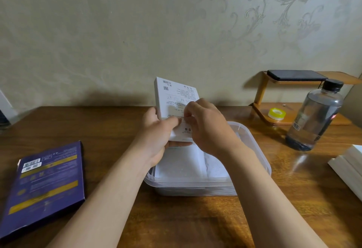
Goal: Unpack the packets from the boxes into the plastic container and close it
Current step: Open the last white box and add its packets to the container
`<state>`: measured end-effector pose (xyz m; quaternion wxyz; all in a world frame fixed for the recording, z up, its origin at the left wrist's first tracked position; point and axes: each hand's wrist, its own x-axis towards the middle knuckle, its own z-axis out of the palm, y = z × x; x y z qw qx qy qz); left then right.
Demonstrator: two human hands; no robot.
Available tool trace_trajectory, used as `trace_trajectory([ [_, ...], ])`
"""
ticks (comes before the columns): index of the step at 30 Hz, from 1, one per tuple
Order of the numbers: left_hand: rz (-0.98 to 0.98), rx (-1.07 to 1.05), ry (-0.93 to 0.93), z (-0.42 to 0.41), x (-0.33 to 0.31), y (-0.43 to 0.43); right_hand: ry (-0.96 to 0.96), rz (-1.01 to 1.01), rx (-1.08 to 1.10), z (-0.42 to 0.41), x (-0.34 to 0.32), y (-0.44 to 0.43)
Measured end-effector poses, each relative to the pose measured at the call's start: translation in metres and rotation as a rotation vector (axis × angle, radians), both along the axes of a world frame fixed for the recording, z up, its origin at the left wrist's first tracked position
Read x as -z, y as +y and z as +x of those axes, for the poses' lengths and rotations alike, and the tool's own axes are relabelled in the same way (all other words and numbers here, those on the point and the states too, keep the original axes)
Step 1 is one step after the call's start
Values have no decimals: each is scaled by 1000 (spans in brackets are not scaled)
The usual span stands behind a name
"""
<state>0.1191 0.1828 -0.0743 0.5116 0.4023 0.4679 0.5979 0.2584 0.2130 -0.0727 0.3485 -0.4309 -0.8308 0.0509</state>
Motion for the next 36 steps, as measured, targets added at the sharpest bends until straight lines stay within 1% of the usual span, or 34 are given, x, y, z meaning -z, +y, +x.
trace_trajectory([
  [4,-18,-31,-22,-1,0,1,28,-84,-21,5,-7,-1],
  [7,-28,-46,-87,-3,-1,1,75,-178,-49,10,-14,-3],
  [14,-3,-57,-144,-6,-4,-2,168,-341,-111,22,-26,-10],
  [16,3,-74,-172,-7,-5,-2,171,-353,-130,25,-29,-11],
  [20,24,-88,-212,-8,-8,-3,98,-323,-143,25,-35,-17],
  [24,42,-109,-266,-7,-10,-2,48,-339,-152,26,-38,-19],
  [31,98,-138,-306,-7,-11,-2,62,-389,-191,28,-40,-21],
  [36,104,-156,-313,-6,-10,-1,122,-416,-222,30,-39,-19],
])
